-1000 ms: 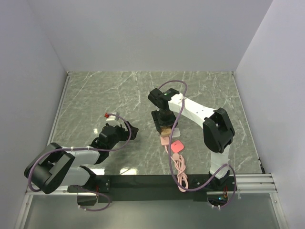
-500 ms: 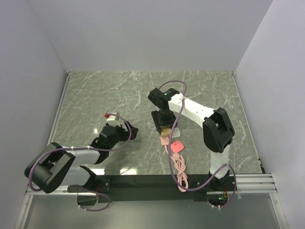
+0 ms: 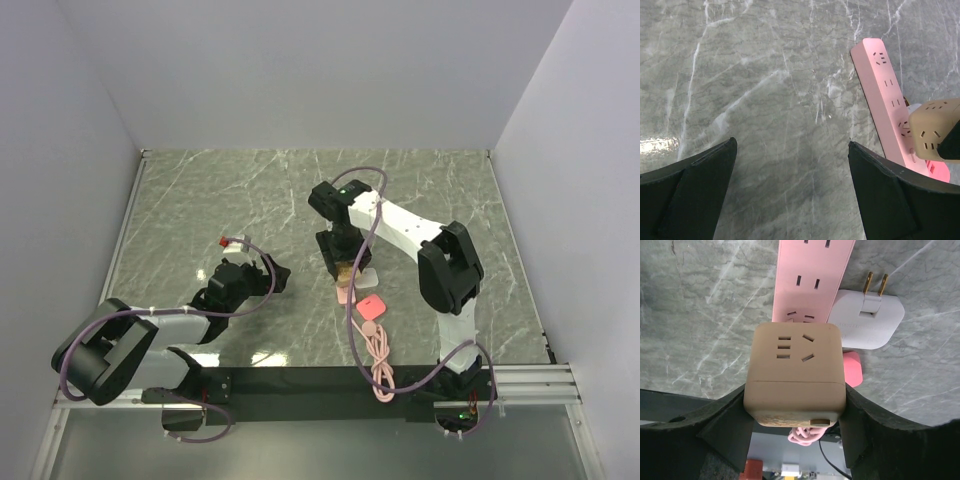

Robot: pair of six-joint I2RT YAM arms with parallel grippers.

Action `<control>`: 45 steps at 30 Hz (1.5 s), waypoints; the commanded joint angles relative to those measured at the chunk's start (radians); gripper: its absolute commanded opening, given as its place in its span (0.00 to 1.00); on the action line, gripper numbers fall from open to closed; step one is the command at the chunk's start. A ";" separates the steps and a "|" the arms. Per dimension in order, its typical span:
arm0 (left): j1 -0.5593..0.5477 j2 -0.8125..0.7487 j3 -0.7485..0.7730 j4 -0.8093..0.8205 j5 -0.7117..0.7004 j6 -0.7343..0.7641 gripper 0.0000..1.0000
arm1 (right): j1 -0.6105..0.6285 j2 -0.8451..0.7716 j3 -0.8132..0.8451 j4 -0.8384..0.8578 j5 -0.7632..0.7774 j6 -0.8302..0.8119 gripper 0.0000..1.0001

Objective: Insert the plug

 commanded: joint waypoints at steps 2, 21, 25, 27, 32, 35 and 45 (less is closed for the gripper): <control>0.006 -0.004 0.026 0.042 0.020 -0.002 0.99 | -0.005 0.073 0.043 0.005 -0.035 -0.036 0.00; 0.011 -0.002 0.025 0.047 0.029 -0.002 0.99 | 0.040 0.149 -0.008 0.073 -0.040 0.009 0.00; 0.012 -0.016 0.020 0.046 0.032 -0.003 0.99 | 0.031 0.160 0.000 0.071 -0.029 0.004 0.00; 0.012 -0.016 0.020 0.046 0.032 -0.005 0.99 | 0.026 0.159 0.009 0.068 -0.024 0.003 0.00; 0.012 -0.014 0.022 0.046 0.035 -0.003 0.99 | 0.014 0.168 0.058 0.046 -0.050 -0.020 0.00; 0.012 -0.014 0.022 0.044 0.033 -0.002 0.99 | 0.009 0.165 0.094 0.020 -0.050 -0.031 0.00; 0.014 -0.021 0.006 0.078 0.056 0.006 0.99 | -0.006 0.117 0.131 -0.026 -0.020 -0.039 0.00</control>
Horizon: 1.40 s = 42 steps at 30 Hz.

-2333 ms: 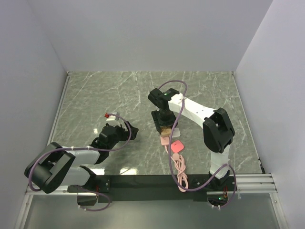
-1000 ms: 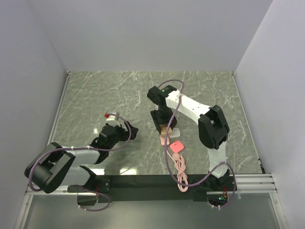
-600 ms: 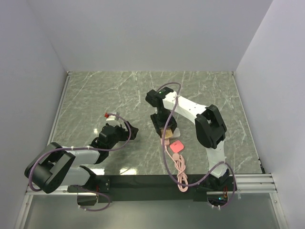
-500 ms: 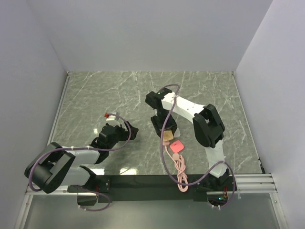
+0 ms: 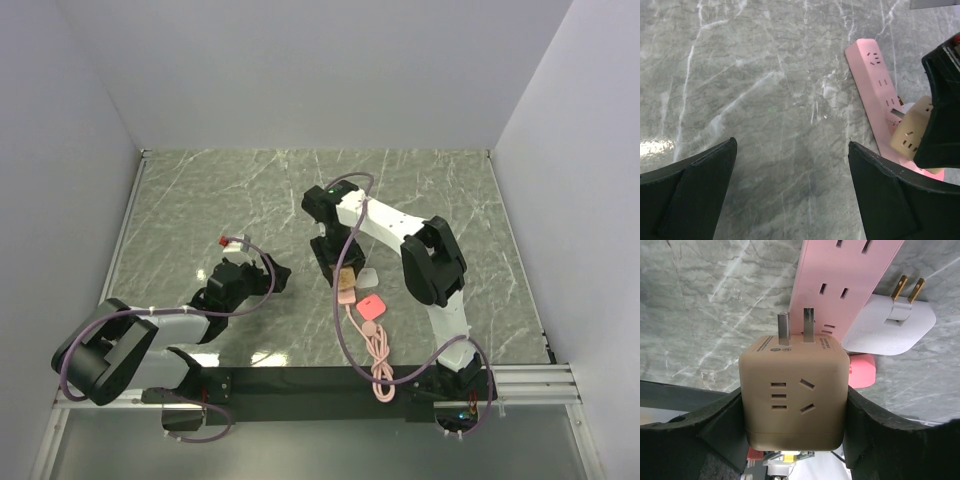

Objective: Insert the plug

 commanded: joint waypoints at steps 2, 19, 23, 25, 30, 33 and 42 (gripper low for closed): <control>0.004 -0.037 0.000 0.090 0.039 0.018 0.99 | -0.016 -0.063 0.023 0.086 0.022 -0.013 0.00; -0.259 -0.227 -0.009 0.202 0.070 0.165 0.99 | -0.009 -0.348 -0.176 0.376 -0.314 -0.014 0.00; -0.287 -0.194 0.011 0.231 0.018 0.163 0.99 | 0.004 -0.390 -0.235 0.410 -0.345 -0.013 0.00; -0.302 -0.178 0.025 0.241 -0.007 0.163 0.99 | 0.013 -0.408 -0.270 0.422 -0.354 -0.014 0.00; -0.336 -0.114 0.103 0.208 -0.016 0.189 0.98 | 0.014 -0.456 -0.328 0.447 -0.360 -0.013 0.00; -0.362 -0.077 0.135 0.176 -0.027 0.191 0.96 | 0.014 -0.486 -0.341 0.456 -0.360 -0.010 0.00; -0.427 -0.017 0.181 0.139 -0.099 0.202 0.80 | 0.014 -0.528 -0.356 0.465 -0.370 -0.005 0.00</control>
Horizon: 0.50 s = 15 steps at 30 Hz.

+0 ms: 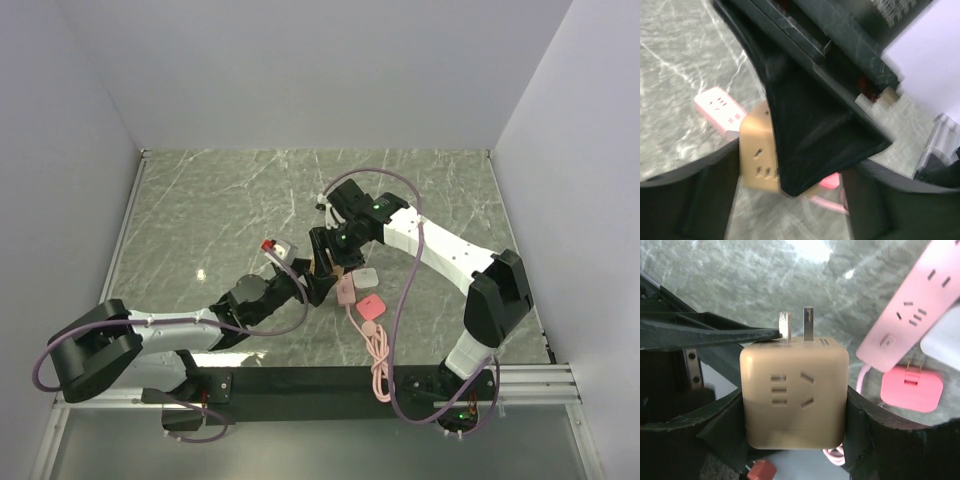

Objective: Insert the plug

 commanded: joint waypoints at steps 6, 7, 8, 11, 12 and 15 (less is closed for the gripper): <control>-0.034 0.075 0.058 -0.046 -0.020 0.008 0.69 | 0.010 -0.108 0.010 0.072 -0.055 0.005 0.00; -0.036 0.078 0.058 -0.038 -0.019 0.004 0.70 | 0.010 -0.113 0.013 0.072 -0.055 0.007 0.00; -0.036 0.081 0.057 -0.034 -0.019 0.004 0.70 | 0.009 -0.113 0.012 0.078 -0.058 0.007 0.00; -0.038 0.087 0.064 -0.034 -0.014 0.007 0.65 | 0.010 -0.117 -0.002 0.089 -0.073 0.009 0.00; -0.039 0.092 0.069 -0.040 -0.006 0.007 0.58 | 0.010 -0.122 -0.006 0.090 -0.073 0.009 0.00; -0.038 0.113 0.072 -0.032 0.021 -0.005 0.37 | 0.007 -0.137 -0.013 0.104 -0.075 0.013 0.00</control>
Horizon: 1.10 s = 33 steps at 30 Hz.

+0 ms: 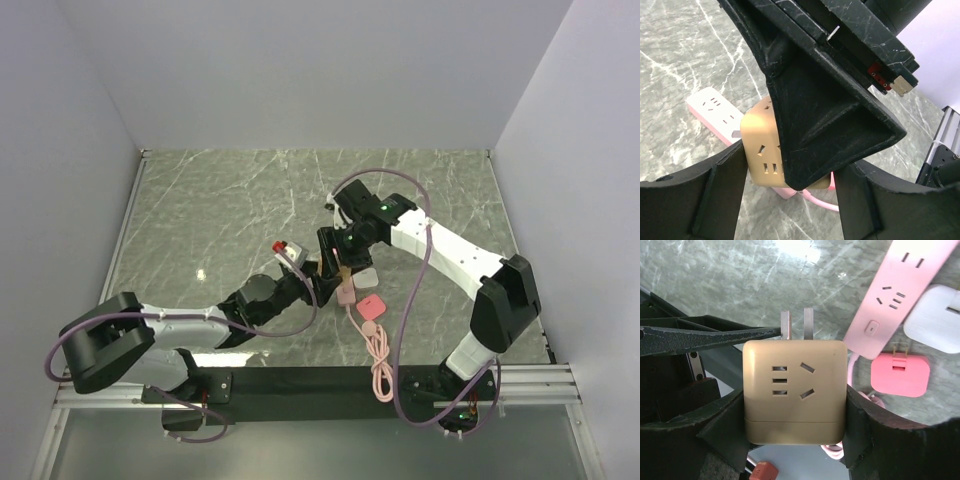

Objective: Insert the plug

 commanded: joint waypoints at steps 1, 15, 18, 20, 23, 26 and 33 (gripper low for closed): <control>-0.004 0.047 0.036 -0.029 0.054 -0.072 0.29 | 0.022 -0.096 0.018 0.131 -0.111 -0.012 0.00; 0.084 0.160 0.037 -0.012 0.127 -0.417 0.01 | 0.009 -0.168 -0.152 0.320 -0.030 0.049 0.45; 0.108 0.232 0.034 0.054 0.174 -0.481 0.01 | 0.010 -0.176 -0.189 0.349 0.028 0.064 0.52; 0.114 0.269 0.042 0.072 0.180 -0.500 0.01 | 0.010 -0.183 -0.197 0.347 0.064 0.070 0.62; 0.112 0.277 0.042 0.091 0.174 -0.520 0.01 | 0.010 -0.202 -0.209 0.352 0.081 0.080 0.72; 0.114 0.262 0.042 0.071 0.157 -0.532 0.01 | 0.010 -0.209 -0.212 0.332 0.136 0.092 0.72; 0.123 0.257 0.033 0.088 0.157 -0.544 0.01 | 0.012 -0.217 -0.236 0.323 0.190 0.115 0.74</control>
